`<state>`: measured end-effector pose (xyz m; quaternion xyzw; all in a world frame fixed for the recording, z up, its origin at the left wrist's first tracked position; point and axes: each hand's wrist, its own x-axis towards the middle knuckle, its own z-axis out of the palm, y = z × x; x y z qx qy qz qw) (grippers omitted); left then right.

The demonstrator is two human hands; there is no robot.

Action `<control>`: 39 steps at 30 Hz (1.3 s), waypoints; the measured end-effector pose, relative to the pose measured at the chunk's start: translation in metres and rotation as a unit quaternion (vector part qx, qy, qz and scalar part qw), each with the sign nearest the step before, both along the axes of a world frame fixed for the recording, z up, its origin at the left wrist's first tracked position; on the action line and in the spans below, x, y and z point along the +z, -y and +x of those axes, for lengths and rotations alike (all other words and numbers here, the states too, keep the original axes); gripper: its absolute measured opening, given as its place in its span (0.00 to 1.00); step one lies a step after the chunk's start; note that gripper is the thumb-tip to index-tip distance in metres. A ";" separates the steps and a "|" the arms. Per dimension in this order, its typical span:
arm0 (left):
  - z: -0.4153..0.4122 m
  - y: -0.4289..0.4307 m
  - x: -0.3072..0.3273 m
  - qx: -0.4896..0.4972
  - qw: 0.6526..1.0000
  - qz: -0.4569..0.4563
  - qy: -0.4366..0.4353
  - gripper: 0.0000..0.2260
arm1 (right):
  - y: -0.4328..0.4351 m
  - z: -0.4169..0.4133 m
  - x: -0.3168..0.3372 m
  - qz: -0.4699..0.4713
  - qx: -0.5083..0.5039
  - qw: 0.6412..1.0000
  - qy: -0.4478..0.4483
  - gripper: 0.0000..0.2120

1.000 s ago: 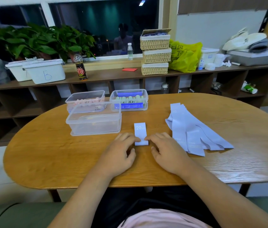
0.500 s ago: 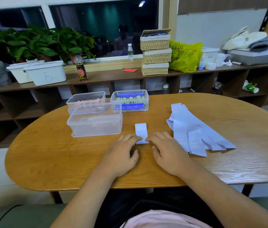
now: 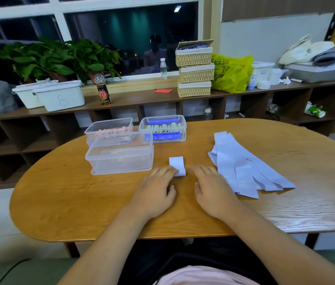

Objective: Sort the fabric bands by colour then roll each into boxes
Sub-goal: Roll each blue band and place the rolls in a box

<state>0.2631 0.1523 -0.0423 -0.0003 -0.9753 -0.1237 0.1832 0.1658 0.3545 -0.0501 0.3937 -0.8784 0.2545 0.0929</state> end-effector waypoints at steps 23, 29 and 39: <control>-0.058 0.009 0.008 0.050 0.996 0.060 0.047 0.28 | 0.029 -0.008 0.009 0.067 0.035 0.995 -0.063 0.30; -0.057 0.011 0.005 0.054 0.993 0.102 0.036 0.31 | 0.047 -0.020 0.016 0.098 0.008 0.991 -0.089 0.28; -0.031 0.004 0.008 0.114 0.966 0.229 -0.034 0.28 | 0.085 -0.046 0.022 0.110 -0.047 0.987 -0.112 0.12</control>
